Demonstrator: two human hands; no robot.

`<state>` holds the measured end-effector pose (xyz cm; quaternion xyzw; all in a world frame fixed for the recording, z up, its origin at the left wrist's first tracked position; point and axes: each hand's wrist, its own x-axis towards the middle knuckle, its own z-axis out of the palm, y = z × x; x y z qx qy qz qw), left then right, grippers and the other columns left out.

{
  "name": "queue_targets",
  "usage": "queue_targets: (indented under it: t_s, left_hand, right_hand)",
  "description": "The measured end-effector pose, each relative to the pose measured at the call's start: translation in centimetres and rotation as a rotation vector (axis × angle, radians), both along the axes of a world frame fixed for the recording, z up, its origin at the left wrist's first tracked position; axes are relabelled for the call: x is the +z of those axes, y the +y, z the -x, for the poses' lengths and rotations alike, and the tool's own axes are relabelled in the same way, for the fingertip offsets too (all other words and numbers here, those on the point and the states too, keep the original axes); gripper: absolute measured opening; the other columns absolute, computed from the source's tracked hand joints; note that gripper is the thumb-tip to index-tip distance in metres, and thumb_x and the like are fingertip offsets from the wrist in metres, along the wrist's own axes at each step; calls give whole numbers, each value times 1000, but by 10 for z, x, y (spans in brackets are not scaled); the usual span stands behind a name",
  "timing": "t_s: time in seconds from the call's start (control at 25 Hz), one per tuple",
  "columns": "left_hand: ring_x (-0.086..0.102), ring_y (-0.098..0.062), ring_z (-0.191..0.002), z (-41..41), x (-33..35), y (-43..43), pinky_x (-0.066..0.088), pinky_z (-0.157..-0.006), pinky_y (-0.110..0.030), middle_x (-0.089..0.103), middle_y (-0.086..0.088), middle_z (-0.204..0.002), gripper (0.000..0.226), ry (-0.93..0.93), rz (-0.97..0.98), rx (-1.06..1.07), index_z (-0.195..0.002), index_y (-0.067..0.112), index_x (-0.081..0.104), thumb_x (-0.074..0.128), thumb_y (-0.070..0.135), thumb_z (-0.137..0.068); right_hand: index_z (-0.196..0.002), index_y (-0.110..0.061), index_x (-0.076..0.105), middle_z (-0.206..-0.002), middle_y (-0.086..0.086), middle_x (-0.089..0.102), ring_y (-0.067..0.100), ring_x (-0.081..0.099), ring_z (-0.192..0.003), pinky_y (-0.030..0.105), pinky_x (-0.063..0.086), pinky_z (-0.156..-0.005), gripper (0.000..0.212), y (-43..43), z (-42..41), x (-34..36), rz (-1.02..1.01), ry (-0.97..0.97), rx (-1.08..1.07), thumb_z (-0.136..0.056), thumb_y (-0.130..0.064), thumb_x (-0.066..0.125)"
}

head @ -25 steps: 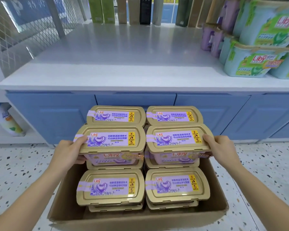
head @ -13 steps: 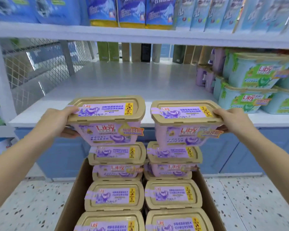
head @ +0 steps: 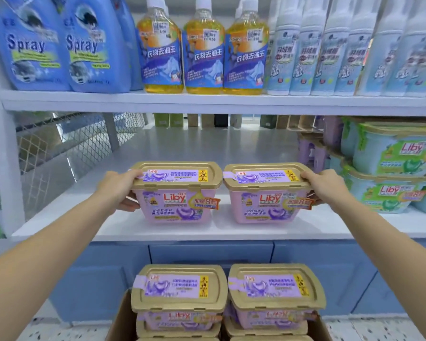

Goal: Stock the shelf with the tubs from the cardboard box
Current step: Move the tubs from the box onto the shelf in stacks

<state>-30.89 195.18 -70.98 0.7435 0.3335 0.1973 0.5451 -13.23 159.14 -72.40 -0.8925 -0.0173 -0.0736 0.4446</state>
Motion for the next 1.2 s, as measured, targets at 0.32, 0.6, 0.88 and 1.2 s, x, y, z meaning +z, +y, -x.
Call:
queue_targets:
  t_s: [0.32,0.6,0.88,1.2]
  left_hand:
    - [66,-34,-61,-22,-21,13,55,-57,-35,68,-23,-77,44,61,26,-2,-102,-3,63,56,36,-82]
    - [68,-32,-69,-24,-31,7,51,-58,-32,70,-13,-80,49,0,15,41,-100,3,66,53,45,-78]
    - [60,-26,-101,26,-67,-16,51,-87,-45,62,-9,-118,43,-133,-262,9,-107,15,59,48,48,-81]
    - [54,-19,-95,104,-162,-30,42,-85,-38,59,-10,-122,38,105,-488,-3,-121,8,53,57,27,-88]
  right_hand:
    - [-91,1,67,-84,22,71,37,70,-71,49,59,-74,49,11,-18,-16,-13,84,-42,-80,-44,54]
    - [-101,-1,62,-97,22,66,37,66,-88,48,58,-77,65,8,-6,-28,-186,80,24,-85,-59,36]
    - [-108,-10,60,-99,6,63,25,58,-94,40,47,-82,41,-27,46,-58,-39,-133,186,-94,-43,40]
    - [-116,-11,57,-110,4,66,25,61,-99,38,48,-84,35,-64,106,-148,225,-55,132,-90,-32,50]
